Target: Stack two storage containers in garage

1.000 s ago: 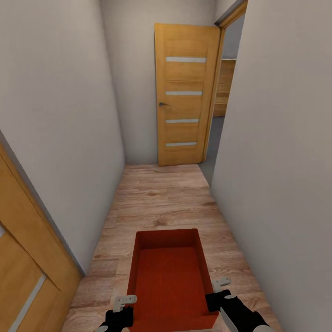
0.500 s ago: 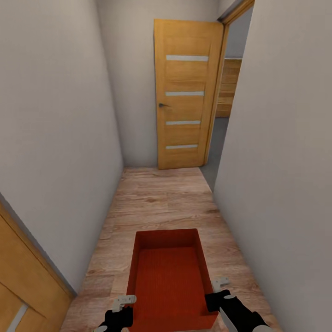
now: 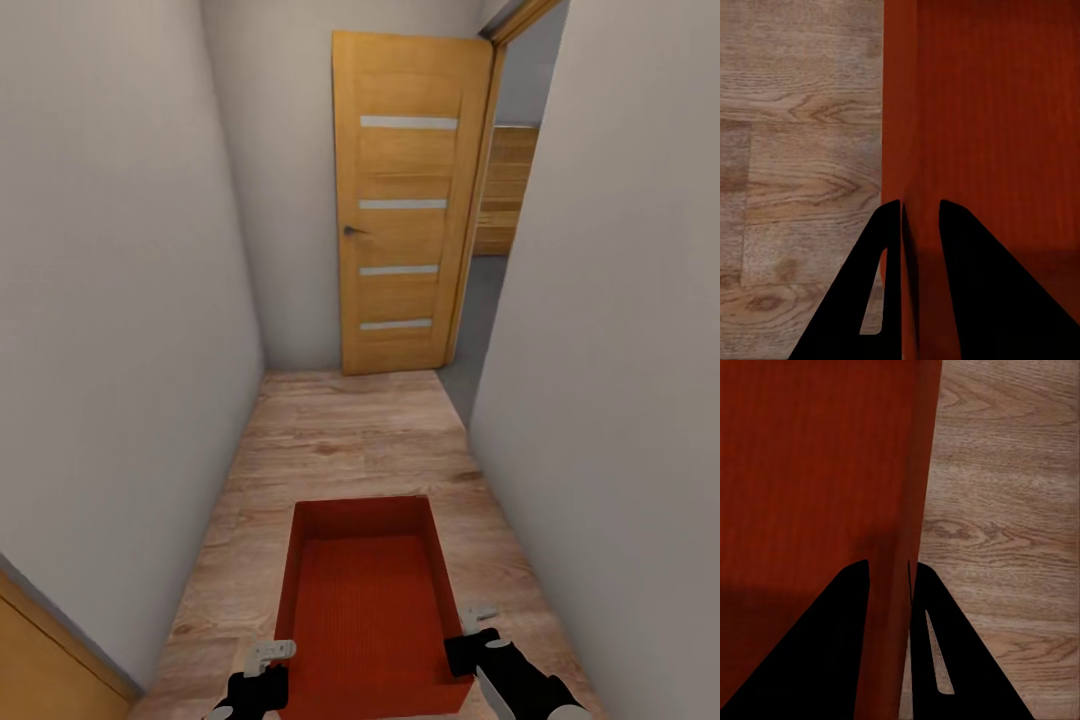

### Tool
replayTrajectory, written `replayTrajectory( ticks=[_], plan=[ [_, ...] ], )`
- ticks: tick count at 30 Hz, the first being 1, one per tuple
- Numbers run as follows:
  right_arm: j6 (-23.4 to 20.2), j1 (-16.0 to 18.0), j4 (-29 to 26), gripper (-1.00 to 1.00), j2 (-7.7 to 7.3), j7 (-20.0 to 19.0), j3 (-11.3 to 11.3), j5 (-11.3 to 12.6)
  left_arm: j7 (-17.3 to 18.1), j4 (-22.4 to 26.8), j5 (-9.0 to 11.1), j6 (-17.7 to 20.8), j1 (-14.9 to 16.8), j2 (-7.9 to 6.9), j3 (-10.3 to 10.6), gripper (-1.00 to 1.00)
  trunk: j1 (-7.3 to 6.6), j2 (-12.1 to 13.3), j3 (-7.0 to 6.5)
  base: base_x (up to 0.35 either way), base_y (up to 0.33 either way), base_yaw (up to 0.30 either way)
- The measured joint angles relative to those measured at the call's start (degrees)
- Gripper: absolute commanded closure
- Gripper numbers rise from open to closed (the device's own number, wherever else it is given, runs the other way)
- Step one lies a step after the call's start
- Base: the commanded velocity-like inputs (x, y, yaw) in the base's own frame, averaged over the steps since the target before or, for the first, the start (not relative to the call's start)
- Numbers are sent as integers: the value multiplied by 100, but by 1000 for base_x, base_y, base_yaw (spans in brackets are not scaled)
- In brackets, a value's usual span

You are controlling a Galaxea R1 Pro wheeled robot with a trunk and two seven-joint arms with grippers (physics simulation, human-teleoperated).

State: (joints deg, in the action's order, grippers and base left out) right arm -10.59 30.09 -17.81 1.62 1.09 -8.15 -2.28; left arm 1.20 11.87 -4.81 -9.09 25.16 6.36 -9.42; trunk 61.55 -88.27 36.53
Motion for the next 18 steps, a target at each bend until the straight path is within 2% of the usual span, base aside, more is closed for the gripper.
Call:
replayTrajectory(
  ticks=[7,11,18],
  plan=[
    [3,-3,-1,100,17,23,-6,10,15,0,1,-2,1,-17,2,100,0,0,0,338,10,-55],
    [11,0,0,100,-27,-25,-13,16,-32,-1,6,-6,0,23,20,100,0,0,0,329,4,-104],
    [22,-1,0,100,-32,-30,-14,24,-43,5,25,-10,0,26,46,100,3,0,0,131,1,-21]
  ],
)
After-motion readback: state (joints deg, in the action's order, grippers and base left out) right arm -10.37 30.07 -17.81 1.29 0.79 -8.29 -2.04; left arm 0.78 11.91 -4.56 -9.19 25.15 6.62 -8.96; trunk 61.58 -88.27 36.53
